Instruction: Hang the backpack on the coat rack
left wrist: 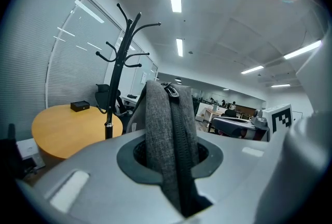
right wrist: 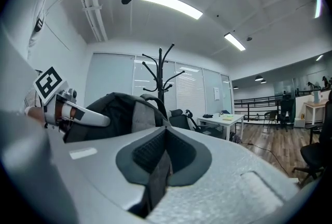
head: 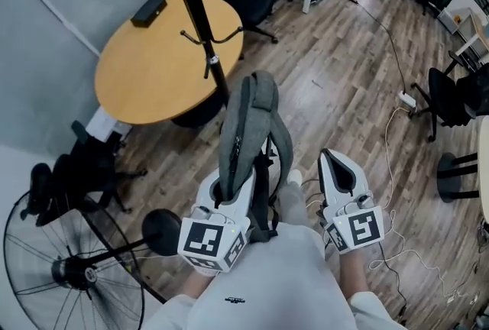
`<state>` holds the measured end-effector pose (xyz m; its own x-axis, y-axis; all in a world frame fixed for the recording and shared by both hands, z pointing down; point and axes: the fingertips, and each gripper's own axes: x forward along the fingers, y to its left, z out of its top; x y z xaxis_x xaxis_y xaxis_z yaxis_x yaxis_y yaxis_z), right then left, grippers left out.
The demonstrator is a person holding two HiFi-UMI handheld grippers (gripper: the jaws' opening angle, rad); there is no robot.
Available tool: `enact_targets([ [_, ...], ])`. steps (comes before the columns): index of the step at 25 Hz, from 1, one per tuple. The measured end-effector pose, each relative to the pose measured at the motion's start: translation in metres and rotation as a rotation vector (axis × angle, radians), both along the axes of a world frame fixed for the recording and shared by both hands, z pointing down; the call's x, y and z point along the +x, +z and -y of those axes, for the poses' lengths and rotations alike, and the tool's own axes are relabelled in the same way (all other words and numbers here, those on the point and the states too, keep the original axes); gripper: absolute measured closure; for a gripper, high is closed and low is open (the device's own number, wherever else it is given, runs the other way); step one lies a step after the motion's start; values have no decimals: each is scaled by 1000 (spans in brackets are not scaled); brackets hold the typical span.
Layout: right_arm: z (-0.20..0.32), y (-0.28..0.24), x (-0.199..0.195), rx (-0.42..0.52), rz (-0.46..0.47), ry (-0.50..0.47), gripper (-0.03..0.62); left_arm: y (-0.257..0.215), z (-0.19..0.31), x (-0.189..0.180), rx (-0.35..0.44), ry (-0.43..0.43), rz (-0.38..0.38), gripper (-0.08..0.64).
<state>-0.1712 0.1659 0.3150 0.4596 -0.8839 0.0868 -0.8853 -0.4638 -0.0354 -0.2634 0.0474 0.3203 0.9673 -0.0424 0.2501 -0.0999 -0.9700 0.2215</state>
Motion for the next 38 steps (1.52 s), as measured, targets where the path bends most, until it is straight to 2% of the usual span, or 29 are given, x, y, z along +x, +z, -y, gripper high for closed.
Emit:
enact_targets([
  [9,10,2,80,6,14,-58,591,0,17,74,26,-81,13,457],
  [19,18,-7,162,57,41,-201,591,-16,7,154,46,-192,0,456],
  [28,13,0,206,67,64,-266,591,-16,7,192,74,-275,-17,456],
  [38,28,-8,227,92,68,-315,592,-7,19,220,82,-294,0,456],
])
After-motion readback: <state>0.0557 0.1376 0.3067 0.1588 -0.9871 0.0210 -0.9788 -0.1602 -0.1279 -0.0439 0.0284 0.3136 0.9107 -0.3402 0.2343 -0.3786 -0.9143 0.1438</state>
